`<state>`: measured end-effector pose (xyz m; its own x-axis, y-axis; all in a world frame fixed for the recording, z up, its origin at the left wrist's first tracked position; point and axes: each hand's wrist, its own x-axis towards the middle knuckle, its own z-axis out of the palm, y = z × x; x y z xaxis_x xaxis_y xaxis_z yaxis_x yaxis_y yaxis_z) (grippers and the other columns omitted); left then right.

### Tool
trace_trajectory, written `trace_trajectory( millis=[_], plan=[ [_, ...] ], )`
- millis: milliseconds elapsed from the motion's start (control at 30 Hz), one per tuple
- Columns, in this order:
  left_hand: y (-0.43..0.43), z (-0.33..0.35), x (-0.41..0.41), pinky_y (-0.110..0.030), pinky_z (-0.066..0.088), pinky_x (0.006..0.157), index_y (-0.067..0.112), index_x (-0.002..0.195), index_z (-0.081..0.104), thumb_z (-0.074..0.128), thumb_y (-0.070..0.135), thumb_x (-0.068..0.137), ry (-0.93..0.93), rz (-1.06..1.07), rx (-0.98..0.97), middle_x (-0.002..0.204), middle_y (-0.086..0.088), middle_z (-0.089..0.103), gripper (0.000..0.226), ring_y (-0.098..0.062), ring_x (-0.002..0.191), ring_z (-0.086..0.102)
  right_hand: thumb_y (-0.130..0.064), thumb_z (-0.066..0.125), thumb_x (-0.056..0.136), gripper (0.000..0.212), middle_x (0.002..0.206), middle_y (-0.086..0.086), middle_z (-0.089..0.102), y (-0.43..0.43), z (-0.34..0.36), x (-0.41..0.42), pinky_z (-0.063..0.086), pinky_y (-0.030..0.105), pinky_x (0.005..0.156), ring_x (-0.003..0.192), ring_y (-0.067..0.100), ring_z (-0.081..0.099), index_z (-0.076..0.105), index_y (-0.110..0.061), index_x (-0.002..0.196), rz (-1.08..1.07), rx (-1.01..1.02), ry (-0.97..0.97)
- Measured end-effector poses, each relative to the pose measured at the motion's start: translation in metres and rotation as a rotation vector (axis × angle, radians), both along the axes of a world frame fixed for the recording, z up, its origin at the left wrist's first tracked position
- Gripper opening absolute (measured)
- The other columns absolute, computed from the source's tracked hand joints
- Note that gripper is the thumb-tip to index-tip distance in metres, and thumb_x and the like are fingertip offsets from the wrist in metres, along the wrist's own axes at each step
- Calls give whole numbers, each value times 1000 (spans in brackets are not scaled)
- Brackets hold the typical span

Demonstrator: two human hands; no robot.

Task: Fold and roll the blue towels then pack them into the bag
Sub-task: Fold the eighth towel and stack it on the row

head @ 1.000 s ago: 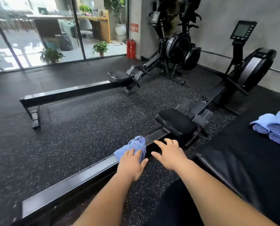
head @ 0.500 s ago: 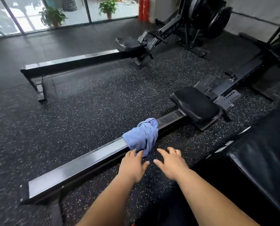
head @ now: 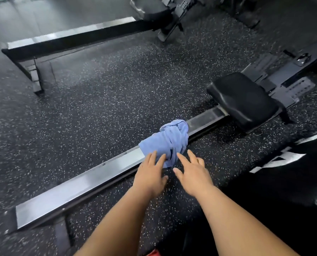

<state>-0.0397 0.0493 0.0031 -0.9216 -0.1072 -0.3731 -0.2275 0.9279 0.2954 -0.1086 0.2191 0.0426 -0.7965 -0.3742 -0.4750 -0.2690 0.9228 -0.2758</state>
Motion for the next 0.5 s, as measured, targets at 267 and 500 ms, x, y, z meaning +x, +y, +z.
trace_trajectory(
  millis=[267,500],
  plan=[
    [-24,-34,-33,-46,21,128,27,168,8,56,54,98,-44,0,-32,176,-13,2,89,-33,161,11,-58,41,106,60,174,-6,-11,-22,-48,-39,37,53,117,155,31,8,20,-49,161,20,-9,19],
    [-16,-31,-49,-44,31,117,24,162,30,48,60,93,-17,-25,-175,169,-14,26,80,-34,148,36,-54,41,107,54,173,2,-15,-41,-69,-63,33,54,118,155,32,5,26,-49,159,1,23,-2]
  ],
)
